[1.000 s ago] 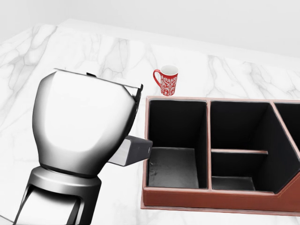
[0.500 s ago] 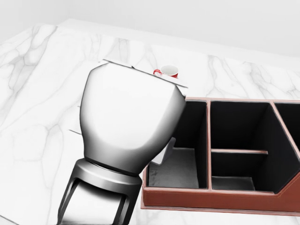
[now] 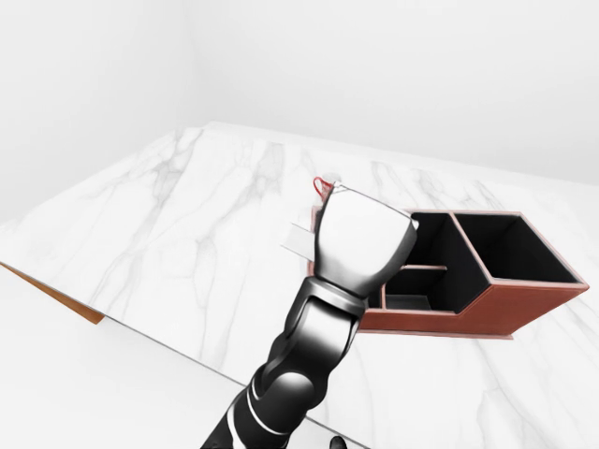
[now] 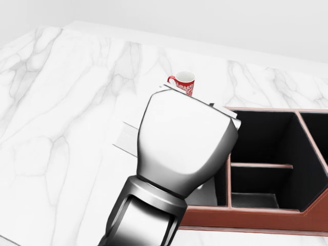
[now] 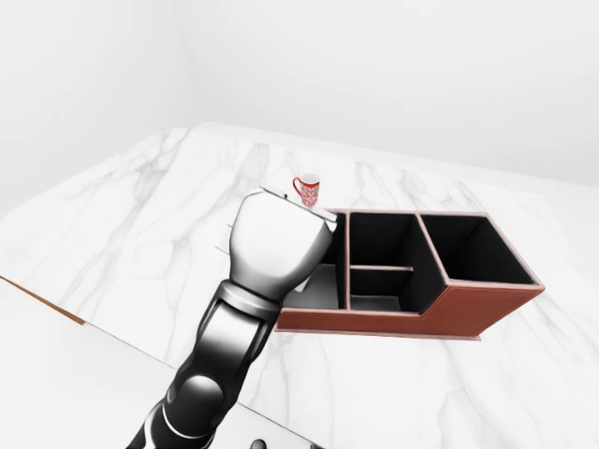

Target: Pick up the book and place it in the left compartment of the caddy.

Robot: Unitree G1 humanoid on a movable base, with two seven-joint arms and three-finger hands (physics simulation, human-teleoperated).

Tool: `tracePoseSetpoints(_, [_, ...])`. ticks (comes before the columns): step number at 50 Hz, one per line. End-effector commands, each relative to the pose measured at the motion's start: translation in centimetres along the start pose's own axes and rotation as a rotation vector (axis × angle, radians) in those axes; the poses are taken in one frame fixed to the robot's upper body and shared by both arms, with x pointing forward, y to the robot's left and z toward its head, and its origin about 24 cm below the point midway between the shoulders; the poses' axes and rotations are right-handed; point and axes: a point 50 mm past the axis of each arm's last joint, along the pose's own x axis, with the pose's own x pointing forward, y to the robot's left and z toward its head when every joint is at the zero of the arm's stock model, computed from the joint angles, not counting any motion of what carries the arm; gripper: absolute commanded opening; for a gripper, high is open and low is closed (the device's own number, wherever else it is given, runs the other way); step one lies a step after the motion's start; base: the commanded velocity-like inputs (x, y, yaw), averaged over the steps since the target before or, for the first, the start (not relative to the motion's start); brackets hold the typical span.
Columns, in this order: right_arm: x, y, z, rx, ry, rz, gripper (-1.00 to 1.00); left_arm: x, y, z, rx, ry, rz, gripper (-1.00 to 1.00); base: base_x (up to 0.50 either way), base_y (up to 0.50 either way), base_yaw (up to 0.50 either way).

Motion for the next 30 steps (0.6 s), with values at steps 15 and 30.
tracePoseSetpoints(15, [0.1, 0.1, -0.3, -0.005, 0.011, 0.006, 1.00, -0.5, -2.0, 2.2, 0.004, -0.079, 0.054, -1.00, 0.00, 0.00, 0.00])
tracePoseSetpoints(30, [0.0, 0.1, -0.1, -0.009, 0.005, 0.007, 1.00, -0.9, -2.8, 3.1, -0.006, -0.108, 0.067, -1.00, 0.00, 0.00, 0.00])
